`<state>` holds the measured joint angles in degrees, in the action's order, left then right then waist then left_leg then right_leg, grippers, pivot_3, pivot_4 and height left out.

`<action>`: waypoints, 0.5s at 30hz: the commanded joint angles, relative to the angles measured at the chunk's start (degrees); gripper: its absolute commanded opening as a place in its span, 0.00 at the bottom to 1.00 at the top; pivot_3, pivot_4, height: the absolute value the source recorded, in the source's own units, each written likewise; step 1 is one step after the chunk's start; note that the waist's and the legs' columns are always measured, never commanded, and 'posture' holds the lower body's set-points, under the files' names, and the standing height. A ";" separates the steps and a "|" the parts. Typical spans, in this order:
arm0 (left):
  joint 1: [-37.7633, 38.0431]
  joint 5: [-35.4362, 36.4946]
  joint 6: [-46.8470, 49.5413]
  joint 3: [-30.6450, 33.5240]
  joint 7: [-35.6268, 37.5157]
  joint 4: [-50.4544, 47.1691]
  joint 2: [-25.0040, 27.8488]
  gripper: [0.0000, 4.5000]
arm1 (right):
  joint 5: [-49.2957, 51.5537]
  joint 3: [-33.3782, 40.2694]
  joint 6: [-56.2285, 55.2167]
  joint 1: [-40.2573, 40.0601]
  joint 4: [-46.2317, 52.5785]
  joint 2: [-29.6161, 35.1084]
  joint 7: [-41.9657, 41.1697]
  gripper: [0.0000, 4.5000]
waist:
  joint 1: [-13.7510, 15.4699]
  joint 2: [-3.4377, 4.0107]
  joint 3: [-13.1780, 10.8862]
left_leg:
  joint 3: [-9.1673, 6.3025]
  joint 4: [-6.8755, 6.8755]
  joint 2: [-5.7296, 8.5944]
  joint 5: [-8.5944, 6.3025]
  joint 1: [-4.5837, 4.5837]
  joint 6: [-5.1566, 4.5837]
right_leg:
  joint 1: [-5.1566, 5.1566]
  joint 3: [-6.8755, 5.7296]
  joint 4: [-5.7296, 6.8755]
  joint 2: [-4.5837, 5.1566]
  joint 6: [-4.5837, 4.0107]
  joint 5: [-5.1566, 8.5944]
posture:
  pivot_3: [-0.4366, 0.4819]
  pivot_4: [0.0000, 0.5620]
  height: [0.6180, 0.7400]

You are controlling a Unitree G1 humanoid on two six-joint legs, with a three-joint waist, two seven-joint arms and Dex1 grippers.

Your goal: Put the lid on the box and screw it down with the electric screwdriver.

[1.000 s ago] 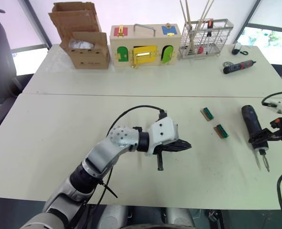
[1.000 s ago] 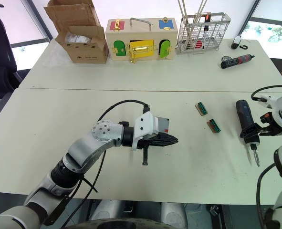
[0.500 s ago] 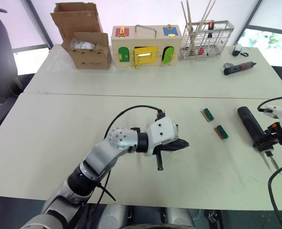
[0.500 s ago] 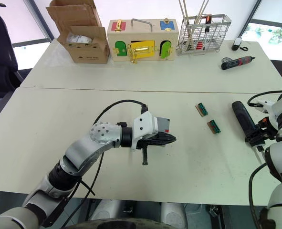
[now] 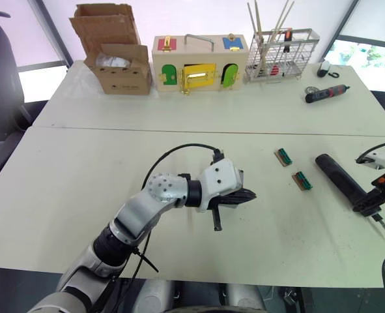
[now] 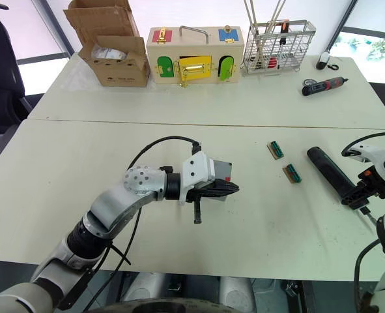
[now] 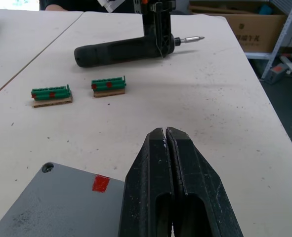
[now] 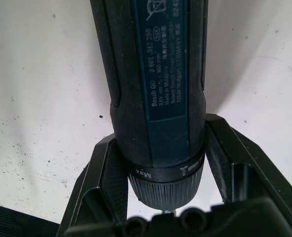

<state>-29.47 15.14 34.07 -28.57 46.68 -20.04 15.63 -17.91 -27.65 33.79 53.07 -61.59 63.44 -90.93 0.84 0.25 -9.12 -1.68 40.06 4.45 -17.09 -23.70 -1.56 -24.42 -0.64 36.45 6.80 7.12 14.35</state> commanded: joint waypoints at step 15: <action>-1.21 -0.93 -2.19 -0.01 1.24 0.62 -0.65 0.00 | -0.64 4.74 6.75 -0.66 -1.07 -3.63 3.34 0.99 | -0.22 -0.58 0.18 | -0.02 0.06 0.02 -0.05 0.44 -0.04 | 0.66 0.06 -0.26 0.02 -0.07 -0.07 | 0.48 0.27 0.62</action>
<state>-29.76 14.24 32.96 -28.57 47.93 -18.39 15.53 -18.17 -23.06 40.77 52.81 -62.10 61.16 -89.14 0.63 -0.32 -8.94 -1.70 40.12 4.47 -17.15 -23.26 -1.60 -23.75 -0.58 36.19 6.82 7.05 14.27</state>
